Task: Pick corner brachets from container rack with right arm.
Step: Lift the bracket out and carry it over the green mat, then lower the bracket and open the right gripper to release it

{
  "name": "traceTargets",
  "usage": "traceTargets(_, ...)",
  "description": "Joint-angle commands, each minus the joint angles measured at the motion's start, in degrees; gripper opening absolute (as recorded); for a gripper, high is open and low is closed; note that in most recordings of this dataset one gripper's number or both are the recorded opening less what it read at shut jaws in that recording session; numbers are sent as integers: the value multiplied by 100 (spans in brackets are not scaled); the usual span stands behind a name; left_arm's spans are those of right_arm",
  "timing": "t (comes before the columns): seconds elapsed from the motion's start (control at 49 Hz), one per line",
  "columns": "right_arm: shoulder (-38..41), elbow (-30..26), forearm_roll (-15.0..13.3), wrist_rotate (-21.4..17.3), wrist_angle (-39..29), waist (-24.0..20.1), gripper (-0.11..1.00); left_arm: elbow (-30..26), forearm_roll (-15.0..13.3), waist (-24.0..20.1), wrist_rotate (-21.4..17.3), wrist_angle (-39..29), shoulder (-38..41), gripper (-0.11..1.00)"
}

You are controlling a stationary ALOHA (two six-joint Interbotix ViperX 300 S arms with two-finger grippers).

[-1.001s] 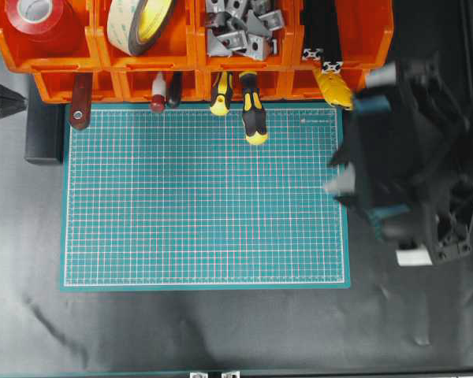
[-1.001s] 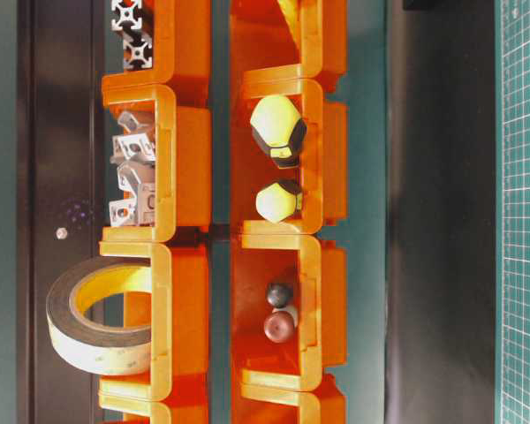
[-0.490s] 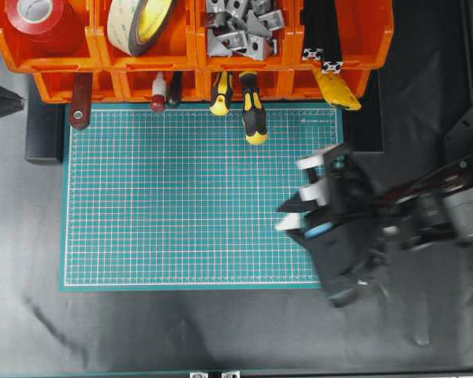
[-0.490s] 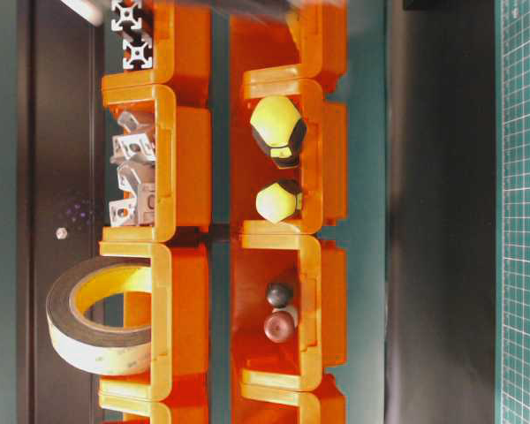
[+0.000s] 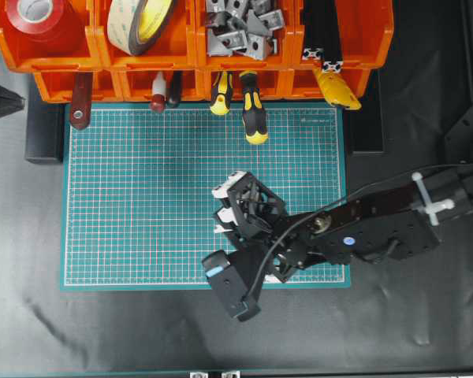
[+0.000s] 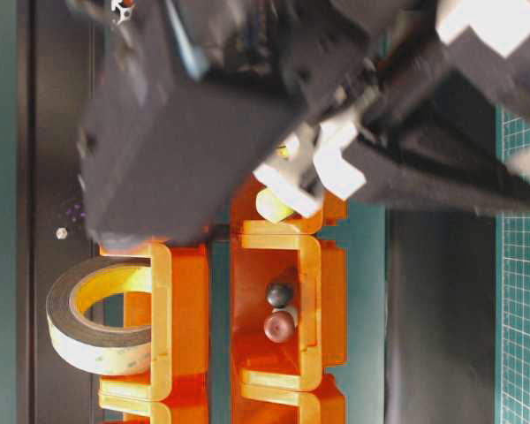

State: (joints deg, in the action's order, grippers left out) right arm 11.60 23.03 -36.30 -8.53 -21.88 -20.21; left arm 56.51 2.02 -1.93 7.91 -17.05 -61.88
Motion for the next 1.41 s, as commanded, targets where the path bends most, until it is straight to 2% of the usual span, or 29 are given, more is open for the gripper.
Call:
traceTargets(0.0, -35, -176, -26, -18, 185, 9, 32, -141, 26, 9, 18, 53, 35, 0)
traceTargets(0.47, -18, -62, -9, -62, 431, 18, 34, -132, 26, 0, 9, 53, 35, 0)
traceTargets(0.511, -18, -70, 9, -79, 431, 26, 41, -141, 26, 0, 9, 53, 35, 0)
traceTargets(0.633, -26, -70, 18, -141, 422, 26, 75, -141, 26, 0, 18, 44, 26, 0)
traceTargets(0.695, -44, -70, 18, -202, 422, 35, 83, -141, 26, 0, 18, 35, 26, 0)
traceTargets(0.981, -325, 44, 18, -571, 290, 70, 81, -141, 18, 0, 26, 35, 18, 0)
traceTargets(1.246, -1028, 510, 18, -1301, 290, -26, 81, -141, 26, 9, 26, 26, -53, 0)
traceTargets(1.389, -1345, 606, 18, -1547, 299, -97, 81, -132, 26, 9, 35, 26, -62, 0)
